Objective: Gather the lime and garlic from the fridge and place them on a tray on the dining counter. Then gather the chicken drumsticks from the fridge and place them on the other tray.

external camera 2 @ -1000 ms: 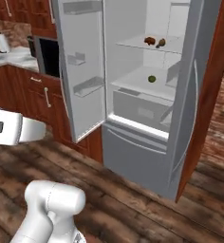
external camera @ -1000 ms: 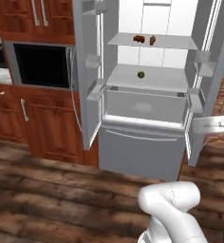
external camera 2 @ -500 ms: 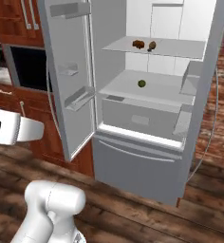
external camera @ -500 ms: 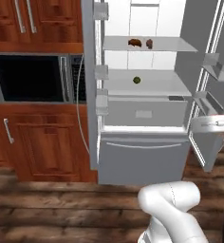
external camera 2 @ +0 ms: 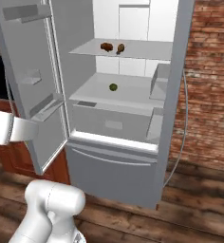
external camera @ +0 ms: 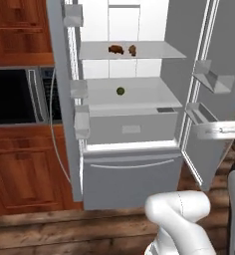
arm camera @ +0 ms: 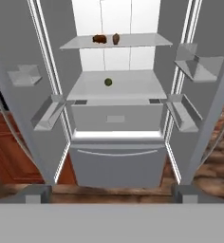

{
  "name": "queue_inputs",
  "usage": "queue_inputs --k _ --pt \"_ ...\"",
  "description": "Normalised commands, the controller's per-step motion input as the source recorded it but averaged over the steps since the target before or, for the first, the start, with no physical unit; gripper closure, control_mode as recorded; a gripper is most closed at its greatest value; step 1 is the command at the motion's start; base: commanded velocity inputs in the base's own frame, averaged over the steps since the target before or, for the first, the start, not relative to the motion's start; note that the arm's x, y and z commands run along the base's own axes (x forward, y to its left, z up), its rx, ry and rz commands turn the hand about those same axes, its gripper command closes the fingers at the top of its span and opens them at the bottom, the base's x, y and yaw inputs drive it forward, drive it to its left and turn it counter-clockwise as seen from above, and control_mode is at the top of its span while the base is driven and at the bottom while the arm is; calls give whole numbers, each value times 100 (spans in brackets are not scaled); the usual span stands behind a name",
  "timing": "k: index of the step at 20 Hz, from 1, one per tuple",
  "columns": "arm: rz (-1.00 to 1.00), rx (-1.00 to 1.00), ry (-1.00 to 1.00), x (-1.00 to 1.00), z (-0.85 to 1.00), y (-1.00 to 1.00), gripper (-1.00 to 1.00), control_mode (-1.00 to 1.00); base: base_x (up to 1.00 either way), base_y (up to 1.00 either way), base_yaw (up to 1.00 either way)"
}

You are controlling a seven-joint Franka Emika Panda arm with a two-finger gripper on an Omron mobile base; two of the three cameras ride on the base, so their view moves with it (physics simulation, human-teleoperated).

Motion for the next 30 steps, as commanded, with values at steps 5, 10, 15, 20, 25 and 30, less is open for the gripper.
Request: queue_inputs --k 5,10,15,20,25,30 --pt "0 0 0 0 0 0 -100 100 51 -5 0" --pt "0 0 0 0 0 0 -100 100 84 -13 7" --pt "0 0 0 0 0 0 -100 100 100 -20 0" --pt "0 0 0 0 0 0 -100 100 100 0 0" --pt "0 0 0 0 0 0 -100 100 96 0 -4" --pt "0 0 0 0 0 0 -100 100 70 2 -17"
